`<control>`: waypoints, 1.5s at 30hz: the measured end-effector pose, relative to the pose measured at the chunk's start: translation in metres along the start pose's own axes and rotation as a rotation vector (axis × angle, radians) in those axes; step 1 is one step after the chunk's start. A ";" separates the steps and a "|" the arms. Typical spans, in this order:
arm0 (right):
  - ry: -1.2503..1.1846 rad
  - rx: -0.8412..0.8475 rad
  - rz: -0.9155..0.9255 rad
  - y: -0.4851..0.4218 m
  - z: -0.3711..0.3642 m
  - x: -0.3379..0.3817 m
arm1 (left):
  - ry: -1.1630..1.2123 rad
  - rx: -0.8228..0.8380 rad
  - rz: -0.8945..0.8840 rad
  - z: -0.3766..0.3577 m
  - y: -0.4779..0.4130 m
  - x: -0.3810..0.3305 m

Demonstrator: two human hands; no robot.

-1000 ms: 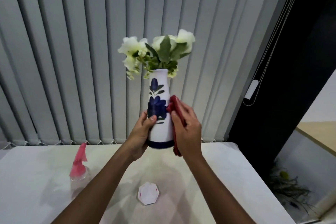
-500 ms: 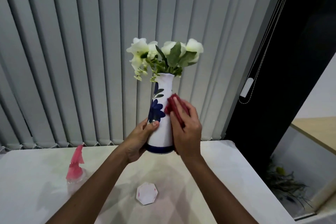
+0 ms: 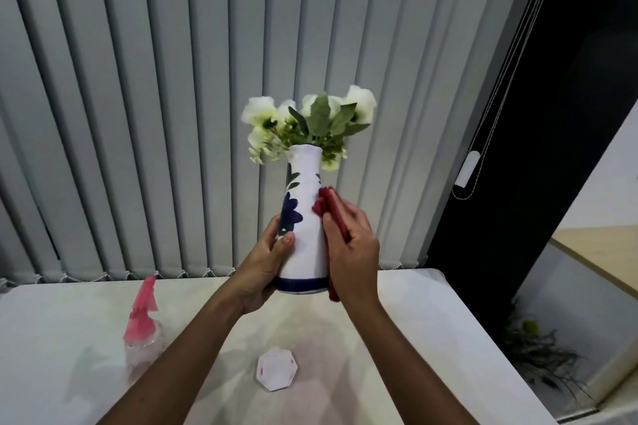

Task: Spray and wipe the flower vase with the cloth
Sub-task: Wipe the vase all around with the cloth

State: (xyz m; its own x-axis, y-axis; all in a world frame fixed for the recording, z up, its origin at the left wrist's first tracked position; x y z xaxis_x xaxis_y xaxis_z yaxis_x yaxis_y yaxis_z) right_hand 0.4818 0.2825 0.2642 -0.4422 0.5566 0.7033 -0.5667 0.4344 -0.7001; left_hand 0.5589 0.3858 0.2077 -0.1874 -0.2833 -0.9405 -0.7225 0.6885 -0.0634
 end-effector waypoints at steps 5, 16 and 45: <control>0.034 -0.001 0.194 0.033 0.000 -0.005 | 0.096 -0.130 -0.065 0.014 -0.005 -0.008; 0.119 0.106 0.189 -0.041 -0.024 0.023 | -0.106 -0.101 -0.006 0.017 -0.006 -0.016; 0.004 0.270 -0.359 0.132 -0.024 -0.120 | -0.309 -0.169 0.267 0.079 0.020 0.118</control>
State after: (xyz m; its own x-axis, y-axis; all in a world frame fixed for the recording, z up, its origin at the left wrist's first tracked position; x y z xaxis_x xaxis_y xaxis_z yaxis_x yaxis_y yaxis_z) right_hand 0.4768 0.2898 0.0848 -0.1817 0.4071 0.8951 -0.8454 0.4002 -0.3537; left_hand 0.5751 0.4193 0.0693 -0.1934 0.1200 -0.9738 -0.7791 0.5845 0.2267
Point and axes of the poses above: each hand's wrist, its own y-axis away from the middle knuckle, its own z-axis out of the back of the hand, x = y × z, the point moved 8 cm from there along -y, towards the middle knuckle, and after that the axes turned 6 degrees about z, right-handed, at the moved point
